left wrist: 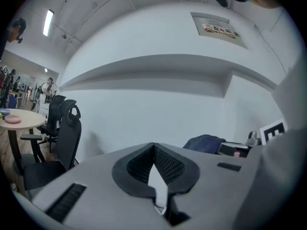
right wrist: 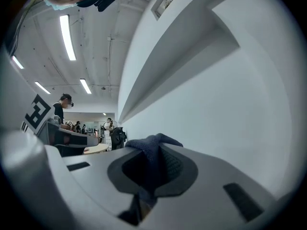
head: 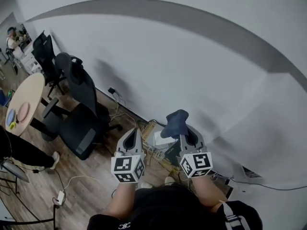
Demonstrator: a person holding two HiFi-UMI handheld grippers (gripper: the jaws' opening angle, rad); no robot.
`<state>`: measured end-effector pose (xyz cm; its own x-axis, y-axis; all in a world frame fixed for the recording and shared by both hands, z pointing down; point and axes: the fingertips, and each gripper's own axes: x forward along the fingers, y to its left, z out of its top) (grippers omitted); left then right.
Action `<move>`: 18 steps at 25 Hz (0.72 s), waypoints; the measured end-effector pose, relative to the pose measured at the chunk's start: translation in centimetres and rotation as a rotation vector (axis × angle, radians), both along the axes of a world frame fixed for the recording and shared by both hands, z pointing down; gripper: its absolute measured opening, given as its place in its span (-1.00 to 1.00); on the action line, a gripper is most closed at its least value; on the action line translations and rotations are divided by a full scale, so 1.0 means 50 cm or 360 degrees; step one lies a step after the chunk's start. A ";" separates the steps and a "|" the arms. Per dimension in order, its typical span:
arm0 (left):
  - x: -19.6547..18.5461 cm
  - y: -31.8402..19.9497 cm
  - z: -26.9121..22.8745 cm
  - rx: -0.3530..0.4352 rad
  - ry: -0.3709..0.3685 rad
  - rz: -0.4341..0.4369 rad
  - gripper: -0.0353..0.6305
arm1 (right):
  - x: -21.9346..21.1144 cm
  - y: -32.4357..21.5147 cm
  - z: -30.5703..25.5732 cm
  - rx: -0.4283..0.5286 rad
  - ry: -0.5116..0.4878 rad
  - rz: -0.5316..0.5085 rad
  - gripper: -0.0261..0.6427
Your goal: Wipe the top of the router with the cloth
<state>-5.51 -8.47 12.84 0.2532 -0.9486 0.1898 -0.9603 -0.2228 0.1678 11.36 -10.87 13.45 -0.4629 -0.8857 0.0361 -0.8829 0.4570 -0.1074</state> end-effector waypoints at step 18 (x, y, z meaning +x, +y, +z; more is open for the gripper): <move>0.098 -0.047 -0.098 0.0134 -0.0075 0.0176 -0.89 | 0.043 -0.029 -0.100 0.0094 0.0033 0.0117 -0.88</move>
<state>-0.63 -10.83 7.93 0.3496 -0.9285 0.1251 -0.9356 -0.3389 0.0993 13.51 -12.31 8.45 -0.3962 -0.9181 -0.0082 -0.9161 0.3959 -0.0633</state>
